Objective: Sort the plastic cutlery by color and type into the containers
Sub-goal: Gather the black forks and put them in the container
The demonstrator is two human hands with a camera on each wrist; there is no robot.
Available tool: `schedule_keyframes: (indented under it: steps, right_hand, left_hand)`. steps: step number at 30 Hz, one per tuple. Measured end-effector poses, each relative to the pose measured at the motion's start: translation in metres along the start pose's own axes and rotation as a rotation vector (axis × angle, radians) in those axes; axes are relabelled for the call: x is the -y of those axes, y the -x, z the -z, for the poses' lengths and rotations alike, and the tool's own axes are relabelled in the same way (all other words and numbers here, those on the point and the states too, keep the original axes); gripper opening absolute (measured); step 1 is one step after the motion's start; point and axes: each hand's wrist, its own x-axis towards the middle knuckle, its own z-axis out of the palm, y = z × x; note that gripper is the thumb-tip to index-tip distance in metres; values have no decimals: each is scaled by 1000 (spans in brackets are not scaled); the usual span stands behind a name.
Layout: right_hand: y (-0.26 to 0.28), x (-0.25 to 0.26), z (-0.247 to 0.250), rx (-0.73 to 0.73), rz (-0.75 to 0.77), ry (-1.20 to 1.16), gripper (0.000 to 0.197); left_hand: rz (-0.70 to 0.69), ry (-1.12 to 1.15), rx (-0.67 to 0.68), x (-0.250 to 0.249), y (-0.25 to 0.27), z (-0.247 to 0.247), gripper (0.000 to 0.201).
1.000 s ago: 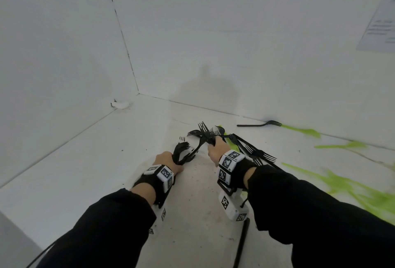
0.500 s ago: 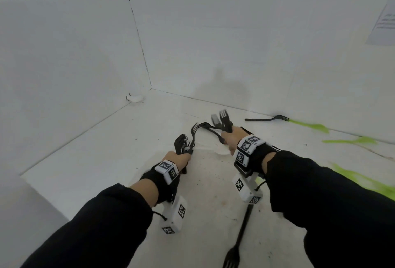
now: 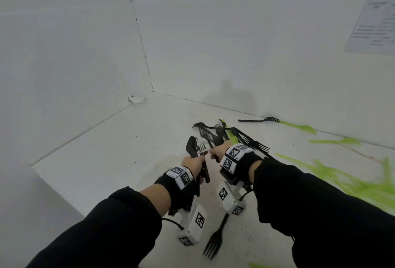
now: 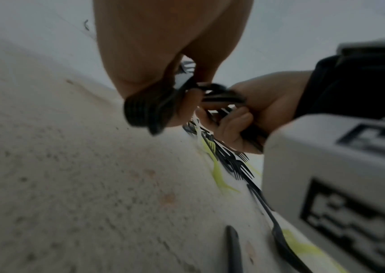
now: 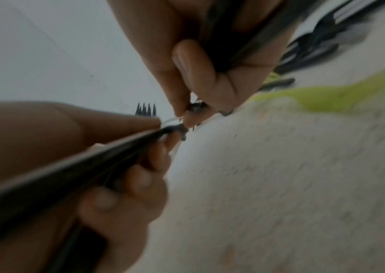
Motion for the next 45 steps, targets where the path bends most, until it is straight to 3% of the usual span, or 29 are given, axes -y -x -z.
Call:
schedule_keyframes:
  steps: [4,8,11,13,15,18,21,24,27,30,33,37,39,45]
  right_hand:
    - [9,-16,21,-116,-62,-50,28]
    - [28,-27,27,-10,-96,-135,32]
    - [41,-30,37,-12,-52,119,32]
    - [47,-32,45,-46,-39,131,38]
    - [49,-34,54,-54,-38,315,38]
    - [52,-41,69,-181,-77,393,38]
    - [54,-51,88,-274,-24,584,31]
    - [60,-59,109,-318,-24,535,34]
    - [66,-67,121,-322,-6,311,33]
    - [76,-71,114,-252,-12,102,29]
    - [83,-77,98,-158,-70,72,41]
    - [82,-93,76,-90,-44,-61,31]
    - [84,-101,70,-154,20,-197,26]
    - [100,-116,71,-286,142,-219,31]
  left_hand:
    - [42,25,22,3,9,-15,38]
    - [-26,23,99,2,15,-37,31]
    - [-26,35,141,0,22,-51,20]
    - [-19,31,153,1,25,-57,21]
    - [-10,32,145,4,26,-60,24]
    - [5,60,110,8,26,-59,23]
    - [16,112,74,9,29,-58,19]
    - [33,205,45,6,35,-60,21]
    - [55,275,51,6,43,-72,23]
    - [112,375,126,10,52,-89,25]
    - [139,449,235,14,69,-107,22]
    - [46,447,274,21,83,-125,20]
    - [0,420,279,25,84,-131,16]
    - [-141,280,314,28,88,-137,13]
